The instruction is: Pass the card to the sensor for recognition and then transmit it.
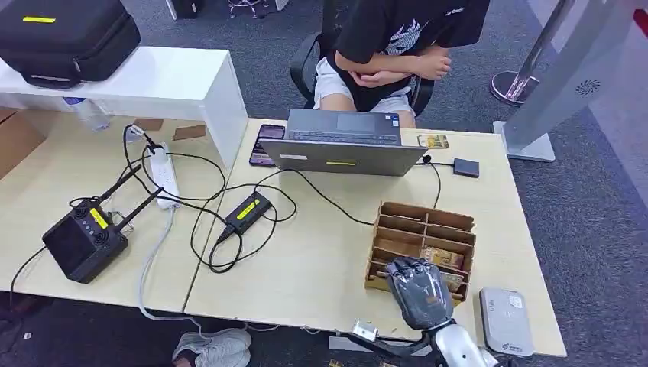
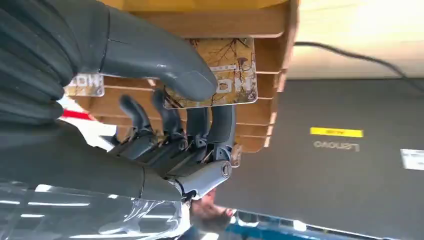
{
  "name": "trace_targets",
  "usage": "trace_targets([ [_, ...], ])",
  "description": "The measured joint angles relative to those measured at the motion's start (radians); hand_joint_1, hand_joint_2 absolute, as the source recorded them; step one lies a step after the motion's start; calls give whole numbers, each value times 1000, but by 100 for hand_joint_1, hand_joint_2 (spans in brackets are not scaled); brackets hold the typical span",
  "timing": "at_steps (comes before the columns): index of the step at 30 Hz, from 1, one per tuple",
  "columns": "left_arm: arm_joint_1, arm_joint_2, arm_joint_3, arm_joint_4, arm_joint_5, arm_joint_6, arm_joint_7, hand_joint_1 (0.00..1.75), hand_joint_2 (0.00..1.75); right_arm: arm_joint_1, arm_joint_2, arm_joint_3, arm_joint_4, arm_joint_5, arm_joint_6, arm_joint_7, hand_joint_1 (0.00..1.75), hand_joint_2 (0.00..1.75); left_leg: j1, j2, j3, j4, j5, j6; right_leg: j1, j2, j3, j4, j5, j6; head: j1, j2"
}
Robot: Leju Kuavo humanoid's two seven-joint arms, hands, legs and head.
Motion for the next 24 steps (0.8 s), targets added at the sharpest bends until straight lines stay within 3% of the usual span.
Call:
trace_targets([
  [14,0,0,0,0,2,4,2,0,0,8,0,-12,-5,71,-20,43,175,175,0,0,0,0,0,0,0,0,0,0,0,0,0,0],
  [20,0,0,0,0,2,5,1,0,0,18,-4,-23,-110,56,-114,1,175,175,0,0,0,0,0,0,0,0,0,0,0,0,0,0],
  [24,0,-1,0,0,2,5,1,0,0,34,-3,-40,-218,22,-134,-49,175,175,0,0,0,0,0,0,0,0,0,0,0,0,0,0],
])
